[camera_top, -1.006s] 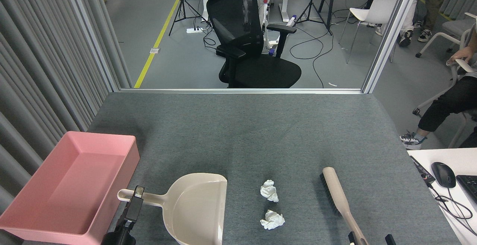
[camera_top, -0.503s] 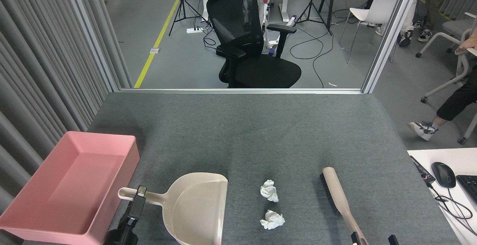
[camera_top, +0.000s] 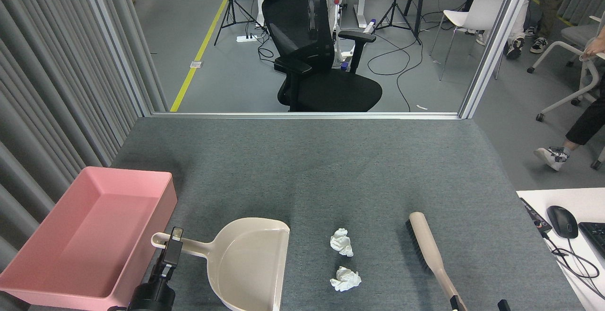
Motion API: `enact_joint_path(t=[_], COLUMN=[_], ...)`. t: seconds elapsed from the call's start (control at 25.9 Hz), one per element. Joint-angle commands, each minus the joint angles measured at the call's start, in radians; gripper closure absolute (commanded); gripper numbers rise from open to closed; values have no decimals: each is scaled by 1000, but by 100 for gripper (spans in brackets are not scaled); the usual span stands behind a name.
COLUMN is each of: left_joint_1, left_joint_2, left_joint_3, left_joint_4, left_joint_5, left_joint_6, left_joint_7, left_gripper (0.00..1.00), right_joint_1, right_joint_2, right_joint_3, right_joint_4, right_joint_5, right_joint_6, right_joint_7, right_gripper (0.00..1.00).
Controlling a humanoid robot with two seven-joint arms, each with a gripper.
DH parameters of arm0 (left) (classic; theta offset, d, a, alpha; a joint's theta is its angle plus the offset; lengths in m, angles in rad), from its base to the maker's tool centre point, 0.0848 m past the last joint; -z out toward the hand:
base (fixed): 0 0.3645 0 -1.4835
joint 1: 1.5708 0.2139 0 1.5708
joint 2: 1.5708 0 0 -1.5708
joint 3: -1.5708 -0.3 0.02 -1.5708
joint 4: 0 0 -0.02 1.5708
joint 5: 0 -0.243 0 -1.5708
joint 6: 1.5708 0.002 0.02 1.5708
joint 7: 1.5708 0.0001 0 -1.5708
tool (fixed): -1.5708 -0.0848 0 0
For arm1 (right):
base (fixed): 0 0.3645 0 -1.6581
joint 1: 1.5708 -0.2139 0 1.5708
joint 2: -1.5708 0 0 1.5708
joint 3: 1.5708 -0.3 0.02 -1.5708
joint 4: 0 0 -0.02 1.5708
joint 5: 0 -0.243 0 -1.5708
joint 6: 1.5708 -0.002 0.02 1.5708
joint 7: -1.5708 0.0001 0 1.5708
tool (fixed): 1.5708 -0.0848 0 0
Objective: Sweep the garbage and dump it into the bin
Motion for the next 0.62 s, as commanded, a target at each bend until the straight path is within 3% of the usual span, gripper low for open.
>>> enact_joint_path(t=[0.0,0.12,0.43,0.58], left_joint_1=[5,8,7,7], left_joint_2=[0,-3,-6,-4], left_joint_3=[-5,-6,-6,-6], left_joint_4=[2,3,14,11], left_joint_5=[0,0,-2,3], left_joint_6=[-20,-39,-62,-62], left_joint_7=[-1,1,1,-11], left_gripper=[59,70,79,87], right_joint_1=[0,0,0,0], right_joint_2=[0,0,2,2], right_joint_3=[-2,-3,-3,-3], right_joint_4=[0,0,0,0], right_joint_5=[0,0,0,0], right_joint_6=[0,0,0,0], right_joint_7=[0,0,0,0], right_gripper=[1,1,1,1])
